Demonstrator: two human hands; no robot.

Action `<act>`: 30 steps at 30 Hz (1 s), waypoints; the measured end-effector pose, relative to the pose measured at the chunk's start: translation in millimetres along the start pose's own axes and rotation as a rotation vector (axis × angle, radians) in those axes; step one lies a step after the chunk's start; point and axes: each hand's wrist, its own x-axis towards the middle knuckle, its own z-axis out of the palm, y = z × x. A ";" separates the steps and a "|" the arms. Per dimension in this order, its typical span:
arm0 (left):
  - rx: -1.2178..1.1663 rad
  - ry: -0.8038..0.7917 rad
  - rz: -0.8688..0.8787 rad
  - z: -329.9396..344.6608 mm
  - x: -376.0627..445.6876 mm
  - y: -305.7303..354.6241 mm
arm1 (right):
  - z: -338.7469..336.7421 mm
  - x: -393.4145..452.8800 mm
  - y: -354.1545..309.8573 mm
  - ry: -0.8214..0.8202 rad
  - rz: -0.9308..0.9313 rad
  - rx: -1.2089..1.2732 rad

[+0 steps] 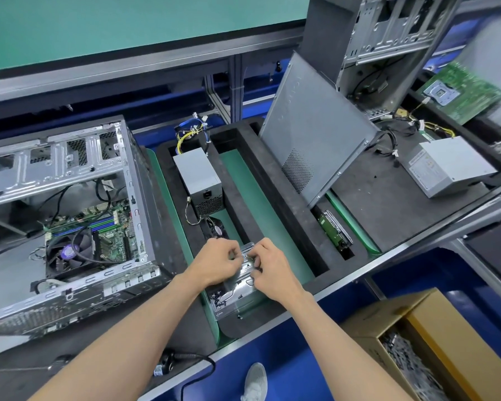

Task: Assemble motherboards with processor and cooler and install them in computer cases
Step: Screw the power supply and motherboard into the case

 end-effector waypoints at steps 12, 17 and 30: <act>0.482 -0.191 0.279 -3.3 15.8 3.1 | -2.5 1.0 2.2 -0.015 0.007 0.031; 0.593 -0.191 0.360 -2.3 9.4 5.6 | -2.0 0.7 1.0 -0.001 -0.001 0.028; -0.185 0.131 0.046 -8.7 -33.9 22.7 | -5.2 0.6 -1.3 -0.045 -0.020 0.004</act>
